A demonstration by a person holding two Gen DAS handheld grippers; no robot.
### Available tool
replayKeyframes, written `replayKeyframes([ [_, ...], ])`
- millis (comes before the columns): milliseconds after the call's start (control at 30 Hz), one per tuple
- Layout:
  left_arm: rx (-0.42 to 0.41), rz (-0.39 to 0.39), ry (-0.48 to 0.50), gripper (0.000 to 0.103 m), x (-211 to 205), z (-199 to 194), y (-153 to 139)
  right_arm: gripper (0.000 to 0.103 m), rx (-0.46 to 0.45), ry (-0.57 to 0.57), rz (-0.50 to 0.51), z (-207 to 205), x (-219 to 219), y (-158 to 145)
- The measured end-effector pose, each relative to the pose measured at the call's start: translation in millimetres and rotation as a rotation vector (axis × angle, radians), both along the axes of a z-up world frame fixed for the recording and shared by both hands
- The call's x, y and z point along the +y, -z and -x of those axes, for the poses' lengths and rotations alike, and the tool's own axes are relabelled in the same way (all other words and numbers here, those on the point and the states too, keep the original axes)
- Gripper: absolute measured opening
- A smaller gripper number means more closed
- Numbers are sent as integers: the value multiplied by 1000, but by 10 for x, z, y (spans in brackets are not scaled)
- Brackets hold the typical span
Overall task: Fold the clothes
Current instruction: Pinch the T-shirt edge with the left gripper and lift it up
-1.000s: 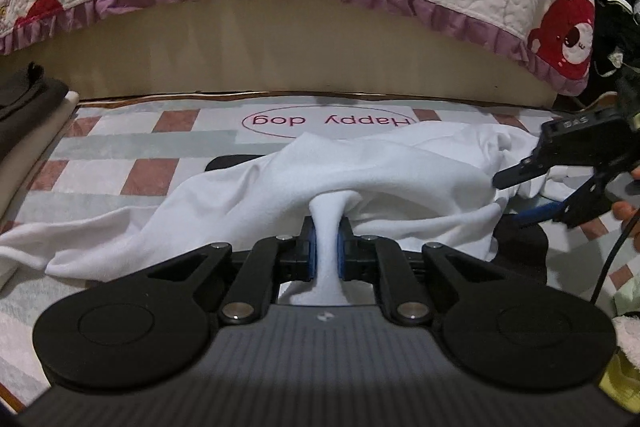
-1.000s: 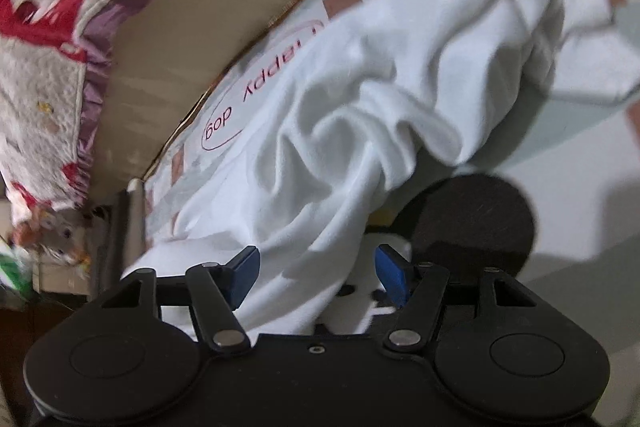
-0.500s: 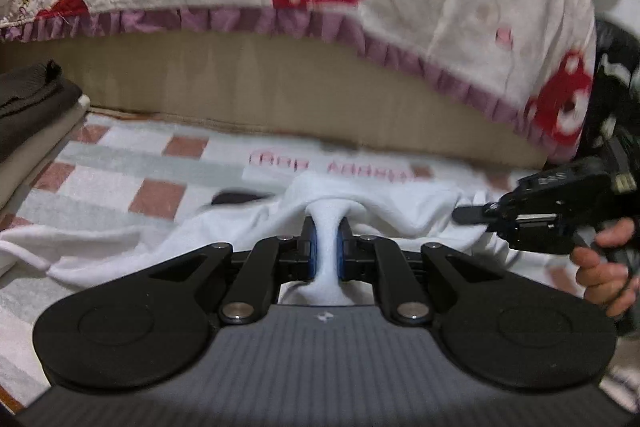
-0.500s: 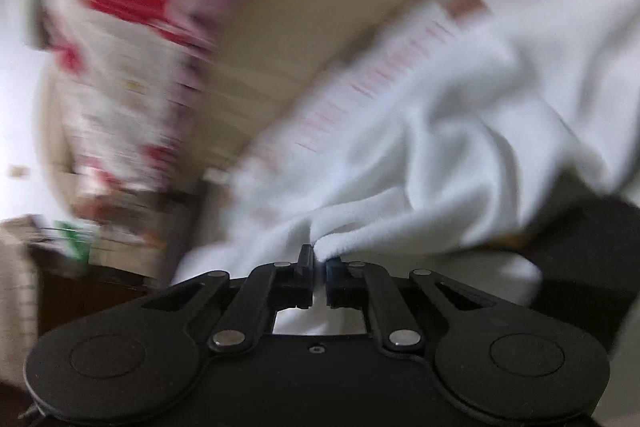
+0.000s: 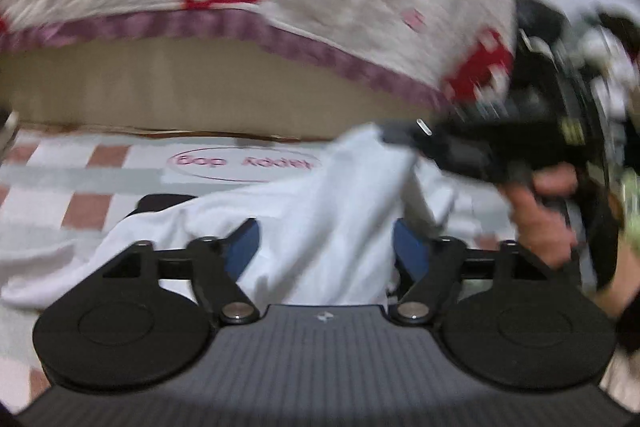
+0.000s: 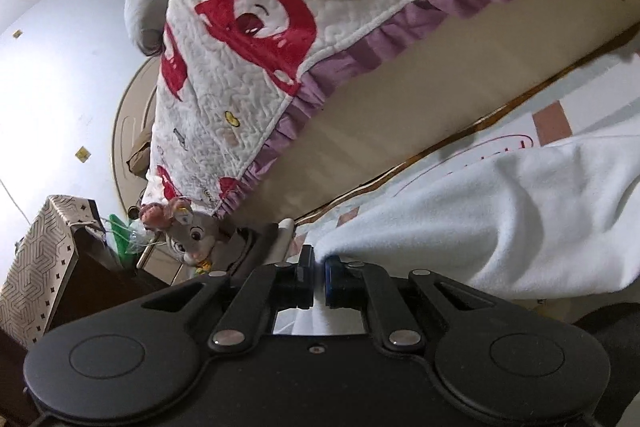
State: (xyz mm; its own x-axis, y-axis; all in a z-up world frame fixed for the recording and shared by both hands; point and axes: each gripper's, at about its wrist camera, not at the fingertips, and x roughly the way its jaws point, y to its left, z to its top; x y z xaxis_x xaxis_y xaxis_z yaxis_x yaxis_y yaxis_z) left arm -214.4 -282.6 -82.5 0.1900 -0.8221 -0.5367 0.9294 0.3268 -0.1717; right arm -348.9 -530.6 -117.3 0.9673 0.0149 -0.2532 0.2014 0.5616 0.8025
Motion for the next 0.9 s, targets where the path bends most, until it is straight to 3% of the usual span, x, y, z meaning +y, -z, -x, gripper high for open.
replayKeyframes([
  [133,-19,-60,59,86,-217,245,189,8,-106,-81,-41,19,12,-5],
  [233,-73,-121,-8,97,-391,296,407,8,-229,-171,-65,27,74,-75],
  [300,-136,-174,-71,95,-507,252,526,7,-278,-215,-46,19,140,-151],
  [367,-171,-188,-100,53,-542,188,541,8,-293,-235,-7,20,183,-205],
  [400,-177,-200,-130,15,-539,139,506,7,-291,-228,5,36,189,-216],
  [433,-177,-202,-167,13,-508,74,445,7,-288,-217,6,44,177,-217],
  [533,-189,-150,-288,13,-301,-143,161,8,-232,-139,36,86,123,-230],
  [667,-298,-62,-456,13,36,-392,-309,13,-91,-43,99,86,84,-235],
  [767,-349,0,-539,13,260,-531,-544,30,94,18,222,-9,179,-238],
  [800,-360,15,-552,13,338,-575,-592,43,161,39,278,-34,230,-235],
  [900,-365,46,-584,13,510,-664,-639,49,336,55,432,-47,425,-226],
])
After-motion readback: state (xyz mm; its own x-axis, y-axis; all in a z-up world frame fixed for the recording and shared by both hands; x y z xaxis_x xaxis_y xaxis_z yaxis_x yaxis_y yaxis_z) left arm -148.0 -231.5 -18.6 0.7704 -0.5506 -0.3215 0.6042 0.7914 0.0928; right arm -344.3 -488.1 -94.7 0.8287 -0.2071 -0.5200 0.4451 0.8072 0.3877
